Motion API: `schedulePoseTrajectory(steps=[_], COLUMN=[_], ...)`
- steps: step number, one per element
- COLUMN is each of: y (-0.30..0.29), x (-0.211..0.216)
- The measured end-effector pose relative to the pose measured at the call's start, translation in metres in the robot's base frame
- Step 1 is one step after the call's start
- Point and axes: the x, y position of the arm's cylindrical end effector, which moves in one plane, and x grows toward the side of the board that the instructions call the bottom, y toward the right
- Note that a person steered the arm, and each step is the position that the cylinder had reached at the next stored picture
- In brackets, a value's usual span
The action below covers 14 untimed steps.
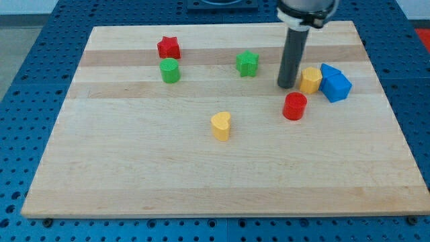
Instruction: Move the yellow heart near the blue cube
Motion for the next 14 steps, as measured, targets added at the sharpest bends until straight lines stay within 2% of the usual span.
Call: schedulePoseTrajectory(steps=[1,2,5,9,10,14], y=[-0.032,-0.038,0.013,0.027,0.021,-0.072], x=[0.001,0.009,0.017,0.089,0.101,0.110])
